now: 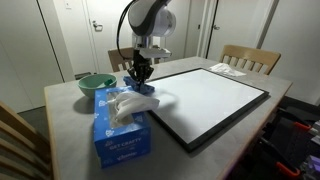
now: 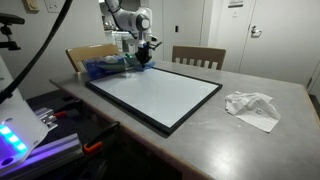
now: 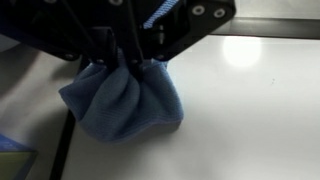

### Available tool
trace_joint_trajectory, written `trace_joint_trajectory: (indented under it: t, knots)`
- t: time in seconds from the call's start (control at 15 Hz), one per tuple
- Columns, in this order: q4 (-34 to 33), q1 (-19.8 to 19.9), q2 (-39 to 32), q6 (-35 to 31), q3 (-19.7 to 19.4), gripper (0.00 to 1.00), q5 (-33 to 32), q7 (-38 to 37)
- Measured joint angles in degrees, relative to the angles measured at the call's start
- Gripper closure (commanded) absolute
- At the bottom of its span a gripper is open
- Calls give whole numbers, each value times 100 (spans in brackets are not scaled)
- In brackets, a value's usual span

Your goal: Use the blue cloth to wipe the whiteboard

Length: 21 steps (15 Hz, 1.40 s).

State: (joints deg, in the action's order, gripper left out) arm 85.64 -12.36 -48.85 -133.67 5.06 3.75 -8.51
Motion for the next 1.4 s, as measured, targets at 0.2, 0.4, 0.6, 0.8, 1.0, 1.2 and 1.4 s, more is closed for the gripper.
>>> trace_joint_trajectory:
  t: [0.2, 0.4, 0.6, 0.8, 1.0, 1.2, 1.4]
  knots:
    - [1, 0, -1, -1, 0, 56, 12, -28]
    - [2, -25, -5, -26, 16, 33, 15, -107]
    - [8, -95, -3, -61, 16, 13, -13, -145]
    - [46, -189, 57, -55, -48, 0, -210, -269]
    - [136, -325, 216, -24, -177, 0, -472, -513]
    - [307, -404, 473, 32, -205, 0, -563, -615]
    - [455, -451, 705, 156, -201, 0, -563, -669]
